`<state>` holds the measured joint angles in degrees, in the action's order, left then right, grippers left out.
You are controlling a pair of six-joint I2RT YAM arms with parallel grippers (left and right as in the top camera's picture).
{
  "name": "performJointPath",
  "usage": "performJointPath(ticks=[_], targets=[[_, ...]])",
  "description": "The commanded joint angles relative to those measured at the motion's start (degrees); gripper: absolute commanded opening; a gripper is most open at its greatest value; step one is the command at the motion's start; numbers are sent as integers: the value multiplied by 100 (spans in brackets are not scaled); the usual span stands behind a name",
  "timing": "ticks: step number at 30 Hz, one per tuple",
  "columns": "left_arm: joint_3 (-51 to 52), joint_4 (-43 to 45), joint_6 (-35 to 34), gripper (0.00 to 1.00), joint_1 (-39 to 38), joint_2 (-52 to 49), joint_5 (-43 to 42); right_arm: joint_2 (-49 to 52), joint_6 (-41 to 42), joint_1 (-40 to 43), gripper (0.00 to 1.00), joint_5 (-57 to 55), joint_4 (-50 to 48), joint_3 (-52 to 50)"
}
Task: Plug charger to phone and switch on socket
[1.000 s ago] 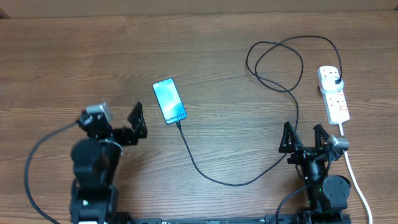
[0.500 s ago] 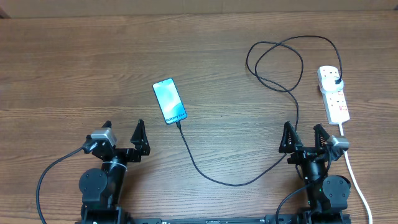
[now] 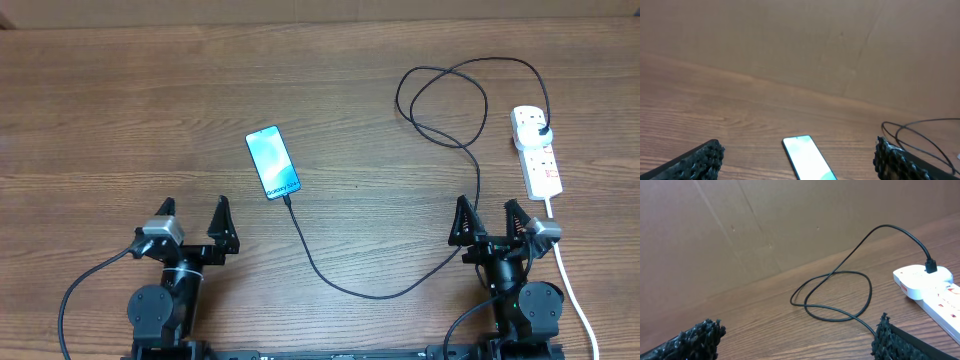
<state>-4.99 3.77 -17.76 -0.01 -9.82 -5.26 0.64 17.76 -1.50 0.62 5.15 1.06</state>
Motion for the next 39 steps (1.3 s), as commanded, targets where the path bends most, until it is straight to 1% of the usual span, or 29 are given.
performJointPath(ticks=[1, 8, 13, 23, 28, 34, 39], targets=[[52, -92, 155, 99, 0, 232, 195, -48, -15, 7, 100, -57, -33, -61], [260, -223, 153, 100, 0, 914, 363, -48, -15, 7, 100, -57, -33, -61], [260, -192, 155, 99, 2, 964, 450, -48, -15, 7, 100, -57, -33, -61], [286, 706, 240, 100, 11, 964, 590, -48, -15, 7, 100, -57, -33, -61], [481, 1106, 302, 99, 11, 964, 702, -48, -15, 7, 100, -57, -33, -61], [476, 780, 608, 100, 9, 964, 734, -48, -15, 7, 100, -57, -33, -61], [476, -387, 754, 100, 11, 964, 741, -48, -15, 7, 100, -57, -33, -61]])
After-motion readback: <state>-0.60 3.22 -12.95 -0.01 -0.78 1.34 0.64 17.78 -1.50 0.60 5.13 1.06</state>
